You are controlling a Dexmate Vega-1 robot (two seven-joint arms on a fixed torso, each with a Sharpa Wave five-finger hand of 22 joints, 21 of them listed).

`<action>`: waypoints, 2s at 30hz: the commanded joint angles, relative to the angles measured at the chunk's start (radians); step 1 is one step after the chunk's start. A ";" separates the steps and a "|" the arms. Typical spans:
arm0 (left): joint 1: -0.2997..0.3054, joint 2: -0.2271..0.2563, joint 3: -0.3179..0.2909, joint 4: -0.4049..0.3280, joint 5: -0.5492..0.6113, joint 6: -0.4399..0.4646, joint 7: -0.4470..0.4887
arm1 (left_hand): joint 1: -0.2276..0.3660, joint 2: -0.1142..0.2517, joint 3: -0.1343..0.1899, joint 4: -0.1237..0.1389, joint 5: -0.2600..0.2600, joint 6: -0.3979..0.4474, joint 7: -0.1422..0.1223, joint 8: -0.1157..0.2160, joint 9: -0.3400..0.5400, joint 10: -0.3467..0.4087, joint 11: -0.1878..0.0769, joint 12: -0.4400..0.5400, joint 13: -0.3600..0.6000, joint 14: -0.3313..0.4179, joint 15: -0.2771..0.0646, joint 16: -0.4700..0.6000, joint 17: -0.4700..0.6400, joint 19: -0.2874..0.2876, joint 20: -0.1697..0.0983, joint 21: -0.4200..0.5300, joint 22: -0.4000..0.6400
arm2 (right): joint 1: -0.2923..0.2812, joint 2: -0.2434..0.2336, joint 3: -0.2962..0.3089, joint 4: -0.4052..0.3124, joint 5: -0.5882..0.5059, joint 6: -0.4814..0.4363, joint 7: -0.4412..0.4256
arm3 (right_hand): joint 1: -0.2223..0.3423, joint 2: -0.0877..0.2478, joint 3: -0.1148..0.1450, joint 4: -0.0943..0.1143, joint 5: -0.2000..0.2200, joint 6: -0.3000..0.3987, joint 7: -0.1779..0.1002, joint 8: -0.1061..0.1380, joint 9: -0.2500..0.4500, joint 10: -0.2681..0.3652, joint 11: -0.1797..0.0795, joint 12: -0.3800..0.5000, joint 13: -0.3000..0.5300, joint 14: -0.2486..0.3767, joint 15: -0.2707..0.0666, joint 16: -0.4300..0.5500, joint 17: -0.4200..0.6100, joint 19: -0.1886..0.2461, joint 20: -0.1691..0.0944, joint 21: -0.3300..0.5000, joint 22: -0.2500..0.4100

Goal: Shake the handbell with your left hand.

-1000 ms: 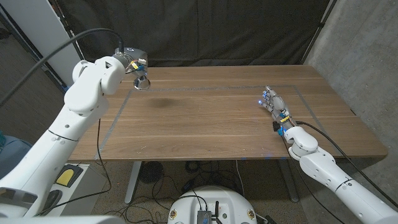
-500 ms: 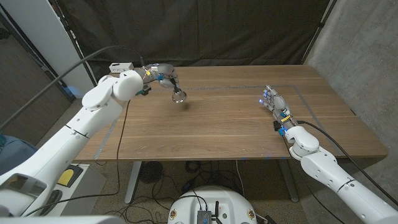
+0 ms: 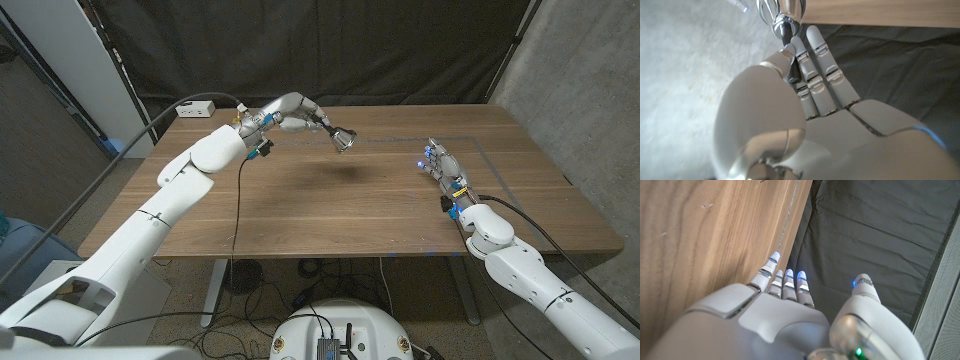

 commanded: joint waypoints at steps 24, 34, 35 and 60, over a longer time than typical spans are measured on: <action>0.071 0.299 -0.029 -0.387 -0.255 0.551 0.346 | 0.023 0.011 0.008 0.001 0.007 0.006 0.003 0.000 0.006 0.043 0.001 -0.002 0.382 0.008 0.004 0.010 0.000 -0.001 0.007 0.014 0.002 | 0.006 -0.005 0.001 0.003 0.003 0.004 0.017 | 0.010 0.005 -0.002 0.005 0.000 0.007 0.002 0.001 0.003 0.012 0.001 0.001 0.003 0.008 0.003 0.004 0.004 0.008 0.001 -0.003 0.001; 0.063 0.369 -0.021 -0.470 -0.196 0.712 0.369 | 0.022 0.011 0.010 0.002 0.008 0.006 0.004 -0.002 0.005 0.045 0.006 -0.005 0.382 0.007 0.008 0.009 -0.002 -0.004 0.011 0.017 0.002 | 0.009 -0.008 -0.001 -0.001 -0.008 0.018 0.027 | 0.010 0.004 -0.002 0.006 0.000 0.008 0.002 0.000 0.003 0.013 0.003 0.001 0.003 0.009 0.002 0.004 0.004 0.010 0.002 -0.003 0.001; 0.056 0.378 -0.018 -0.482 -0.192 0.740 0.364 | 0.022 0.011 0.011 0.001 0.008 0.007 0.003 -0.002 0.005 0.046 0.006 -0.006 0.381 0.007 0.008 0.008 -0.002 -0.003 0.011 0.017 0.002 | 0.010 -0.007 -0.001 -0.002 -0.008 0.018 0.028 | 0.010 0.004 -0.002 0.005 0.000 0.008 0.003 0.000 0.003 0.014 0.003 0.001 0.003 0.010 0.003 0.004 0.004 0.010 0.002 -0.003 0.001; -0.034 0.425 0.048 -0.476 -0.155 0.813 0.284 | 0.022 0.011 0.013 0.001 0.010 0.008 0.009 -0.005 0.009 0.048 0.007 -0.012 0.385 0.011 0.007 0.011 -0.003 -0.004 0.012 0.025 0.002 | -0.012 -0.005 0.005 -0.044 -0.033 0.023 -0.006 | 0.010 0.003 -0.003 0.005 0.000 0.015 0.008 0.002 0.003 0.019 0.004 0.002 0.003 0.014 0.004 0.005 0.004 0.013 0.003 -0.002 0.001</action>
